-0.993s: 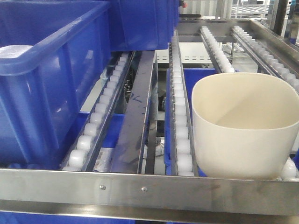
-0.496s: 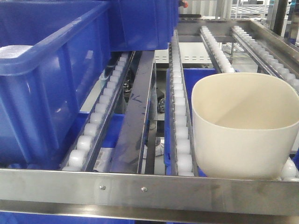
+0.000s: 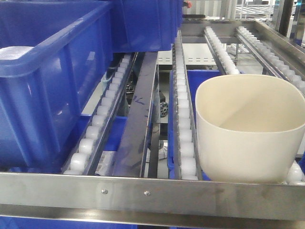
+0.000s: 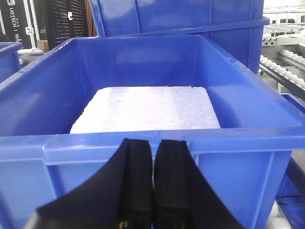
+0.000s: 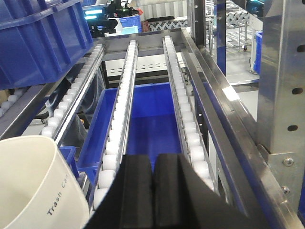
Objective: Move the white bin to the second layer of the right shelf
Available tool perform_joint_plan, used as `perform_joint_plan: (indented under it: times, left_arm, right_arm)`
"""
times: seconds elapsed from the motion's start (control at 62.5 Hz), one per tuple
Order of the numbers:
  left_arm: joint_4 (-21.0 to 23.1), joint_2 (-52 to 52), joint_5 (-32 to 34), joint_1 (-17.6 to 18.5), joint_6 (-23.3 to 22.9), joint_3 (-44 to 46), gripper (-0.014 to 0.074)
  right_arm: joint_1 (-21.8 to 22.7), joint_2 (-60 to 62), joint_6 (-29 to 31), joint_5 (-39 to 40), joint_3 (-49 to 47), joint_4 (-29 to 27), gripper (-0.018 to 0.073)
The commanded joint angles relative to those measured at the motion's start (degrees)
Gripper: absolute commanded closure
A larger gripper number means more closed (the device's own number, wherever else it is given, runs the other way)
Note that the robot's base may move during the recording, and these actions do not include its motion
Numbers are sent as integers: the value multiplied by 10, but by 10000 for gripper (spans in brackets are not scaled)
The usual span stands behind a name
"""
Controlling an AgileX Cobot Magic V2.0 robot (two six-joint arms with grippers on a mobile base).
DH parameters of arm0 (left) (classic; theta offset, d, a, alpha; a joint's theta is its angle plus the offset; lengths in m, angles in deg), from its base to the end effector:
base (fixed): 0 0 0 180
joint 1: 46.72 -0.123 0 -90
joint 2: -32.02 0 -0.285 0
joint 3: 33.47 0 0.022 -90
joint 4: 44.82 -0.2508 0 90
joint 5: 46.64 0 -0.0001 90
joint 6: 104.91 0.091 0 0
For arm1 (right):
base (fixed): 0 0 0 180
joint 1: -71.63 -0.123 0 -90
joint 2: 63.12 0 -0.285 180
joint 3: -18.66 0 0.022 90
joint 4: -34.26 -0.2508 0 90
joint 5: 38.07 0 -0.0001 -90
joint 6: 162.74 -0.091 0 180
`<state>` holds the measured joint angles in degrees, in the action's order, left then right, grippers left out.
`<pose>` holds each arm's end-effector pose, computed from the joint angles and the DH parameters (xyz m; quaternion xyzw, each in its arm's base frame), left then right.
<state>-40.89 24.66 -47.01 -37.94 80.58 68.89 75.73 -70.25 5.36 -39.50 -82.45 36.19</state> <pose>0.0553 -0.0086 0.2105 0.0613 0.6752 -0.0464 0.7336 0.0566 -0.0041 0.2017 0.0850 0.6860 0.0367 0.7217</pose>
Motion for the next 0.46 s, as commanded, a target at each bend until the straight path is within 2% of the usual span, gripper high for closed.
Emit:
perform_joint_plan:
  times: [0.0,0.448]
  left_arm:
    - [3,8,50,2,-4,-19,512]
    - [3,8,50,2,-4,-19,512]
  right_arm:
    - [3,11,-1,52,-9,6,503]
    - [3,11,-1,52,-9,6,503]
